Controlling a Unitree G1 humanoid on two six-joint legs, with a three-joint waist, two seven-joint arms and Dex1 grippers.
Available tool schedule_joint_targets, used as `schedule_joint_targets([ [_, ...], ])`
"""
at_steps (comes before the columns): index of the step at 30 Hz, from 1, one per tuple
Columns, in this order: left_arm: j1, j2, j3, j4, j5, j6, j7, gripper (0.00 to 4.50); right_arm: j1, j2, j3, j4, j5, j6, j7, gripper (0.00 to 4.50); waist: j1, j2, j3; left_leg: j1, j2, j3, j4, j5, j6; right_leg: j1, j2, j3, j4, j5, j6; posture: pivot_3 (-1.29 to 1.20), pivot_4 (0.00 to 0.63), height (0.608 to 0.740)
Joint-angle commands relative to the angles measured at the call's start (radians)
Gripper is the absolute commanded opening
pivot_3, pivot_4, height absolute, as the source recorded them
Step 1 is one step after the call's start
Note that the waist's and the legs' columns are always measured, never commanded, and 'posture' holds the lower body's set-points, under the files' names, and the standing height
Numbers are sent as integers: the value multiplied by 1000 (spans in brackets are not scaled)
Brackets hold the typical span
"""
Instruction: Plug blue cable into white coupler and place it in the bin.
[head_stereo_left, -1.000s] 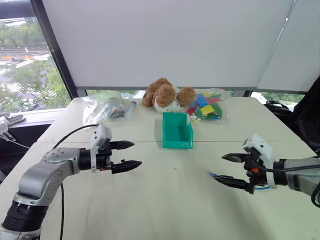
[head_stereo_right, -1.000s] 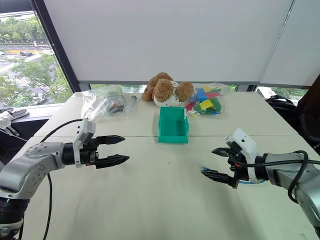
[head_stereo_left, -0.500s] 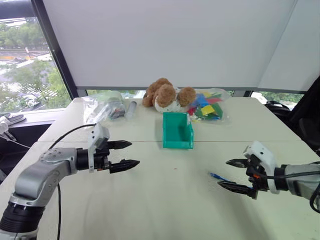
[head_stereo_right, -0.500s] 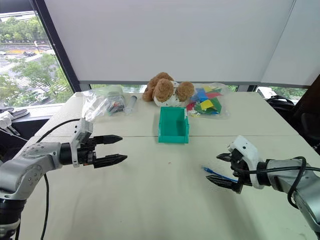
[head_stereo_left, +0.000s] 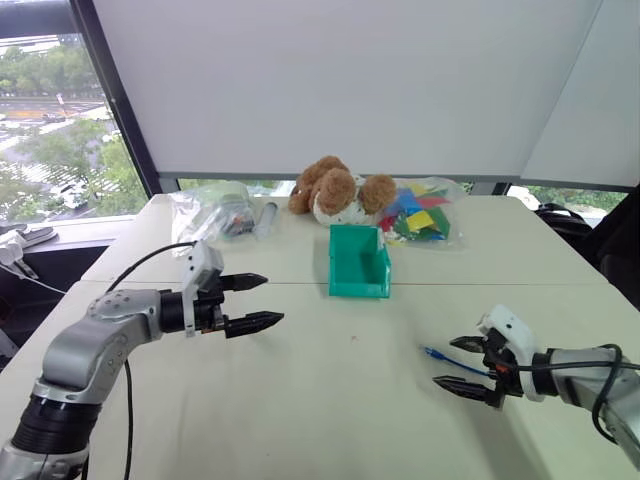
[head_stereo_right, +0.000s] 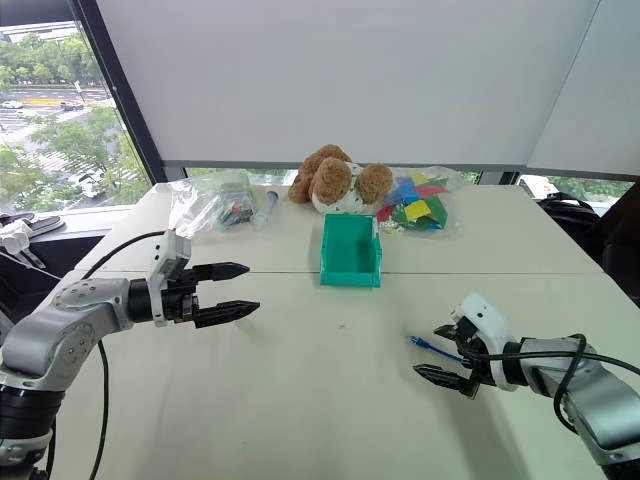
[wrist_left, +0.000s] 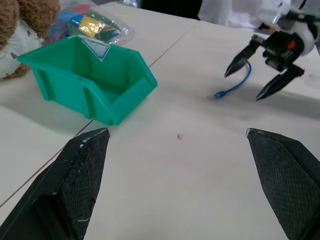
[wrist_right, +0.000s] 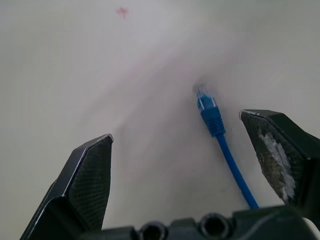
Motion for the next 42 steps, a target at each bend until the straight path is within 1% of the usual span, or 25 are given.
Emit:
schedule_joint_targets([
  [1, 4, -5, 17, -41, -11, -7, 16, 4500, -29, 22, 15, 66, -33, -64, 13, 4439, 0, 0, 0, 0, 0, 0, 0, 0, 0, 0, 0, 0, 0, 0, 0, 0, 150, 740],
  [7, -29, -14, -7, -18, 1, -12, 11, 4500, -57, 35, 35, 177, -75, -121, 27, 4439, 2, 0, 0, 0, 0, 0, 0, 0, 0, 1, 0, 0, 0, 0, 0, 0, 150, 740],
  [15, -48, -17, -30, 1, 14, -32, 3, 4500, -21, 21, 30, 209, -103, -146, 33, 4439, 2, 0, 0, 0, 0, 0, 0, 0, 0, 1, 0, 0, 0, 0, 0, 0, 150, 740],
  [16, -51, -19, -32, 0, 14, -31, 4, 4500, -20, 17, 37, 219, -116, -158, 33, 4211, 2, 0, 0, 0, 0, 0, 0, 0, 0, 1, 0, 0, 0, 0, 0, 0, 150, 740],
  [18, -49, -20, -33, -4, 16, -31, 4, 4500, -19, 16, 47, 232, -131, -173, 37, 3598, 2, 0, 0, 1, 0, 0, 0, 0, 0, 1, 0, 0, 0, 0, 0, 0, 150, 740],
  [23, -32, -12, -18, -22, 15, -24, 5, 4500, -36, 34, 54, 245, -125, -177, 47, 1166, 1, 0, 0, 2, 0, 0, 1, 0, 0, 3, 0, 0, 0, 0, 0, 0, 150, 740],
  [24, -30, -11, -16, -24, 14, -23, 5, 4500, -42, 36, 56, 246, -122, -175, 48, 582, 1, 0, 0, 2, 0, 0, 1, 0, 0, 3, 0, 0, 0, 0, 0, 0, 150, 740],
  [25, -29, -10, -15, -25, 14, -23, 5, 4500, -50, 38, 58, 248, -121, -173, 48, 156, 1, 0, 0, 2, 0, 0, 2, 0, 0, 3, 0, 0, 0, 0, 0, 0, 150, 740],
  [26, -29, -10, -16, -25, 15, -23, 6, 4500, -61, 42, 58, 245, -114, -168, 50, 67, 1, 0, 0, 2, 0, 0, 2, 0, 0, 3, 0, 0, 0, 0, 0, 0, 150, 740],
  [29, -35, -12, -20, -23, 16, -22, 5, 4500, -106, 62, 59, 199, -81, -130, 56, 67, 0, 0, 0, 2, 0, 0, 2, 0, 0, 3, 0, 0, 0, 0, 0, 0, 150, 740],
  [32, -45, -12, -23, -17, 17, -25, 1, 4500, -159, 88, 101, 119, -77, -101, 68, 67, -6, 0, 0, 2, 0, 0, 2, 0, 0, 2, 0, 0, 1, 0, 0, 0, 150, 740],
  [34, -54, -15, -26, -9, 20, -29, -2, 4500, -199, 113, 156, 69, -86, -84, 84, 67, -7, 0, 0, 2, 1, 0, 1, 0, 0, 1, 1, 0, 1, 0, 0, 0, 150, 740],
  [37, -69, -22, -33, 0, 23, -33, -4, 4500, -290, 184, 266, 22, -108, -61, 97, 67, -9, 0, 0, 2, 1, 0, 1, 0, 0, 1, 1, 0, 1, 0, 0, 0, 150, 740],
  [40, -74, -28, -39, 0, 28, -35, -6, 4500, -364, 254, 355, 43, -144, -55, 98, 67, -5, 0, 0, 1, 1, -1, 1, 0, 0, 1, 1, 0, 1, 0, 0, 0, 150, 740],
  [42, -72, -30, -40, -8, 25, -30, -6, 4500, -418, 310, 436, 104, -197, -85, 103, 67, -3, 0, 0, 1, 0, -1, 1, 0, 0, 1, 1, 0, 1, 0, 0, 0, 150, 740],
])
